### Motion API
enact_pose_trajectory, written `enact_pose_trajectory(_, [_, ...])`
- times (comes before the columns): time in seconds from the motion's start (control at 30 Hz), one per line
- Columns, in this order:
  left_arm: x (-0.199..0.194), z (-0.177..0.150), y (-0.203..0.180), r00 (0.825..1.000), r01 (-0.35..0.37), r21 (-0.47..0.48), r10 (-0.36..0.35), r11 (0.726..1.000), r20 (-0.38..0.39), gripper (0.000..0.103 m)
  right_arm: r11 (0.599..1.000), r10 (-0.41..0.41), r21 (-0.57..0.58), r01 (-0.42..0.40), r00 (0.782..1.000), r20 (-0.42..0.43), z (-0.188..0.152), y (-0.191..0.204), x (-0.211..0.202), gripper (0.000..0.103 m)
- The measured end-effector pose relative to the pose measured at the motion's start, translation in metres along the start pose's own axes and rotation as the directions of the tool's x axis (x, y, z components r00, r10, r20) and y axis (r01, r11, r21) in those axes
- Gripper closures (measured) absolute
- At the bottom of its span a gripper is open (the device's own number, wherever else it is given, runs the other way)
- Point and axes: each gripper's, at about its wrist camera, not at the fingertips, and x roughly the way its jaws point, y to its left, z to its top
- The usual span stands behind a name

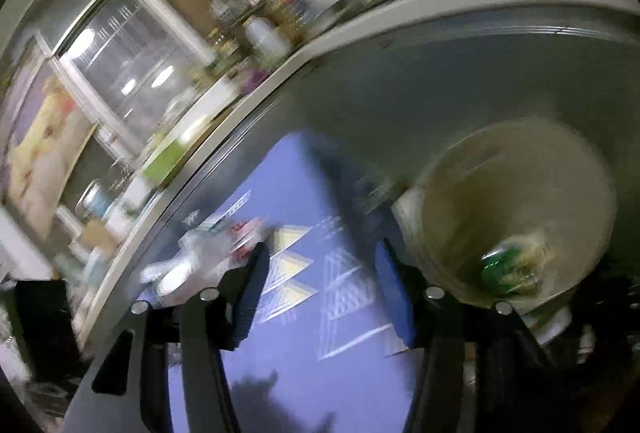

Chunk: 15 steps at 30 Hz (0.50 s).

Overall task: Collect trash
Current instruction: 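Grasp the blue milk carton with the left tool while the right tool grasps the pink cup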

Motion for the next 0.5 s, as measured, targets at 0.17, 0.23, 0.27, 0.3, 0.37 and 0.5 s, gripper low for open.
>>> enact_pose_trajectory(0.17, [-0.063, -0.051, 0.082, 0.994, -0.083, -0.181, 0.094, 0.980, 0.053, 0.042, 0.994, 0.068, -0.071, -0.078, 0.990, -0.127, -0.016, 0.059, 0.053, 0.056])
enact_pose_trajectory(0.23, [-0.080, -0.063, 0.104, 0.990, -0.098, -0.245, 0.119, 0.965, 0.070, 0.042, 0.994, 0.078, -0.060, -0.088, 0.986, -0.147, -0.013, 0.071, 0.068, 0.056])
enact_pose_trajectory(0.27, [-0.090, -0.070, 0.116, 0.988, -0.105, -0.283, 0.133, 0.953, 0.082, 0.042, 0.995, 0.088, -0.039, -0.095, 0.983, -0.158, -0.010, 0.075, 0.075, 0.056])
enact_pose_trajectory(0.3, [-0.098, -0.075, 0.127, 0.986, -0.102, -0.309, 0.137, 0.946, 0.096, 0.042, 0.992, 0.125, -0.004, -0.128, 0.977, -0.172, -0.007, 0.079, 0.083, 0.056])
enact_pose_trajectory(0.37, [-0.109, -0.082, 0.141, 0.983, -0.093, -0.348, 0.141, 0.933, 0.117, 0.042, 0.989, 0.149, 0.013, -0.149, 0.973, -0.177, -0.008, 0.090, 0.090, 0.056])
enact_pose_trajectory(0.5, [-0.115, -0.087, 0.156, 0.982, -0.060, -0.396, 0.125, 0.916, 0.139, 0.042, 0.985, 0.174, 0.043, -0.169, 0.966, -0.193, -0.005, 0.108, 0.114, 0.056])
